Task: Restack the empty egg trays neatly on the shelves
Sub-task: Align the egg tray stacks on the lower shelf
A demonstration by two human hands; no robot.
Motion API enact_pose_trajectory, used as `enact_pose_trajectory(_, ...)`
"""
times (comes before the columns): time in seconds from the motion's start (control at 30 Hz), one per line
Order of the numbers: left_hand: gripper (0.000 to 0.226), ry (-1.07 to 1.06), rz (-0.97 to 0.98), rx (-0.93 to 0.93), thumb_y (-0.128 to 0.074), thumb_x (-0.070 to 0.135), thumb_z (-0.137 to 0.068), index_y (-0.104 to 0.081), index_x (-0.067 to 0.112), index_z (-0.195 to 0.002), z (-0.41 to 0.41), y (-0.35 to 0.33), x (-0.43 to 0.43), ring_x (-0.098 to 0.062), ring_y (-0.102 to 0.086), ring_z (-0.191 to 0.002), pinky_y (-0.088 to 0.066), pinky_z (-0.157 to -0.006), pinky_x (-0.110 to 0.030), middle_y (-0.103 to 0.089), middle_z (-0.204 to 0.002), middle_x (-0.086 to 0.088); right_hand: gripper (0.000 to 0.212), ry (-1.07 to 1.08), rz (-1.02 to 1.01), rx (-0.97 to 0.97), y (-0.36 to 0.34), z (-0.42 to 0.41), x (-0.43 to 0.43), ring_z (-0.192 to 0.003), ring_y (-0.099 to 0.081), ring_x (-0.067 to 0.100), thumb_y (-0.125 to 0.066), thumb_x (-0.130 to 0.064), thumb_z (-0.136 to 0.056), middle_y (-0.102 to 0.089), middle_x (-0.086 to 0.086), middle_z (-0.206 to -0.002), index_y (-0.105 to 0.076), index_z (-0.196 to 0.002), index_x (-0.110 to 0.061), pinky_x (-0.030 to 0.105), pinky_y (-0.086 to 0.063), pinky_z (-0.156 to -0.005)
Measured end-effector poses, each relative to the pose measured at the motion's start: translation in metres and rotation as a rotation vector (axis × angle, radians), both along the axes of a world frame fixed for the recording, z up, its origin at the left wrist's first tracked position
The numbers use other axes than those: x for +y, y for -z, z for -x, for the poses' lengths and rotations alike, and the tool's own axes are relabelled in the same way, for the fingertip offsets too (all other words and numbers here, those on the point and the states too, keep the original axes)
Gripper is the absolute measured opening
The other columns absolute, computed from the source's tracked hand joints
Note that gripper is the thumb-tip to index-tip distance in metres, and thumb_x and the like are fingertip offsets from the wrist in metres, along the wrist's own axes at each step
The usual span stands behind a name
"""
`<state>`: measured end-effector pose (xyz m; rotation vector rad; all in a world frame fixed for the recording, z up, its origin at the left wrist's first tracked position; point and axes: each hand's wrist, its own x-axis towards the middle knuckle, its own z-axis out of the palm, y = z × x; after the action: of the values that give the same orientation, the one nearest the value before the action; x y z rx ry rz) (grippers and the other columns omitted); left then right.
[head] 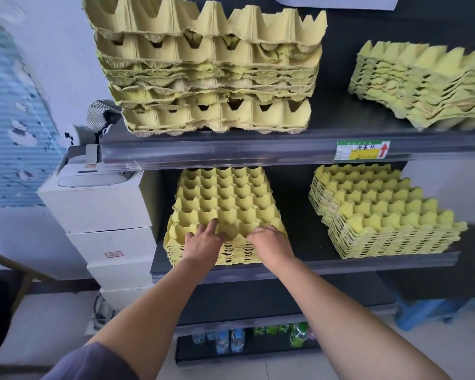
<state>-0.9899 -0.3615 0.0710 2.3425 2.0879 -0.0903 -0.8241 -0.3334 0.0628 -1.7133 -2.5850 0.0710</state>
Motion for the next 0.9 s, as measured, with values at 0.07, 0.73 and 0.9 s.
enact_pose_trajectory(0.07,0.047,-0.008,0.010,0.016,-0.049,0.015,-0.093,-0.039,0.030,-0.136,0.000,-0.001,0.000,-0.027,-0.028,-0.131,-0.037,-0.099,-0.045,-0.013,-0.152,-0.003,0.036,-0.016,0.025,0.015,-0.001,-0.001,0.000,-0.116,-0.053,0.035,-0.046,0.006,-0.086,-0.061,0.006,-0.111,-0.064,-0.111,-0.013,0.040,-0.046,-0.098)
enact_pose_trajectory(0.73,0.036,0.179,-0.384,-0.089,-0.043,0.033,-0.096,-0.047,0.030,-0.131,-0.027,-0.100,-0.008,-0.021,-0.043,-0.124,-0.037,-0.097,-0.038,-0.049,-0.132,0.003,0.035,0.014,-0.241,0.279,-0.090,-0.046,-0.028,-0.113,-0.053,0.023,-0.046,-0.029,-0.099,-0.057,-0.002,-0.129,-0.056,-0.132,-0.023,0.037,-0.046,-0.093)
enact_pose_trajectory(0.9,0.034,0.191,-0.512,-0.110,-0.045,0.029,-0.095,-0.051,0.026,-0.128,-0.050,-0.128,-0.021,-0.021,-0.045,-0.121,-0.037,-0.095,-0.035,-0.051,-0.129,0.003,0.035,-0.009,-0.317,0.305,-0.122,-0.071,-0.036,-0.115,-0.051,0.021,-0.044,-0.028,-0.099,-0.057,-0.003,-0.129,-0.054,-0.132,-0.022,0.033,-0.044,-0.094)
